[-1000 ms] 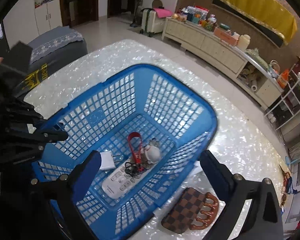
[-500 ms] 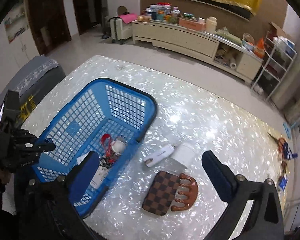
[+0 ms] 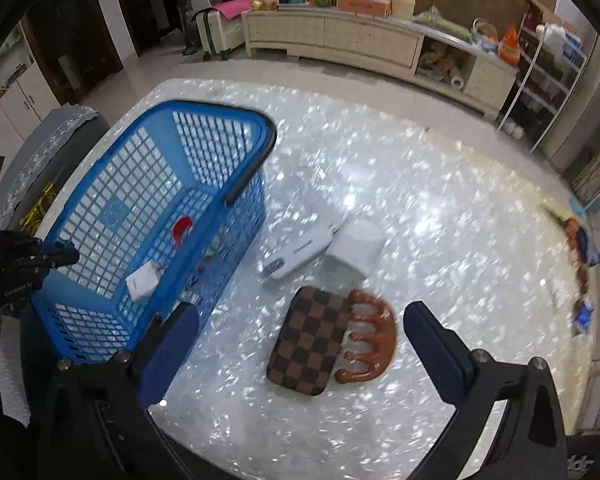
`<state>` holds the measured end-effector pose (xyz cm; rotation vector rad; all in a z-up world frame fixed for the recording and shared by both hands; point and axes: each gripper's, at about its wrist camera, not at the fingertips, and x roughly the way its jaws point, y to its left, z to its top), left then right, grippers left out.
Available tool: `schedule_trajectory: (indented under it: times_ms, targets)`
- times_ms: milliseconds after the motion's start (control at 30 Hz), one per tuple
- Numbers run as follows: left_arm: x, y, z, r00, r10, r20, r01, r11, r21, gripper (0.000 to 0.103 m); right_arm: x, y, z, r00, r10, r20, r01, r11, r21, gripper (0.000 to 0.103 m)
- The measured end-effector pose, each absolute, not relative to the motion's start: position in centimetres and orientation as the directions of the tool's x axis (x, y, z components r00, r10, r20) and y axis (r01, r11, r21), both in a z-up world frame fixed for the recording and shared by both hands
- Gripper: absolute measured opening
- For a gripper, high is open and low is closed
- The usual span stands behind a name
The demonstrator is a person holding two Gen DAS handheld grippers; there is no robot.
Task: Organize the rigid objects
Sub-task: 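Move the right tool back to the brown checkered pouch on the table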
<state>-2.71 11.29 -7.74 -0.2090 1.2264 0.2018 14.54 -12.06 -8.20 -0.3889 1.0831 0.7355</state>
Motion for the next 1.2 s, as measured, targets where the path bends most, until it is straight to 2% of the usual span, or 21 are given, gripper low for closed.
schedule_trajectory:
  times_ms: [667,1200]
  targets:
    - [-2.7,11.3,-7.9,0.320,0.036,-0.947,-0.263,0.963,-0.052,0.014,14.1,-13.1,-15.8,0.127,0.354,-0.927,-0.649,0.736,0.192,0.103]
    - [-2.8,11.5,-7.9,0.321,0.019,-0.947,-0.264,0.962,-0.070,0.014,15.5,-11.8,-20.8,0.072,0.315,-0.946,-0.591,0.778,0.214,0.103]
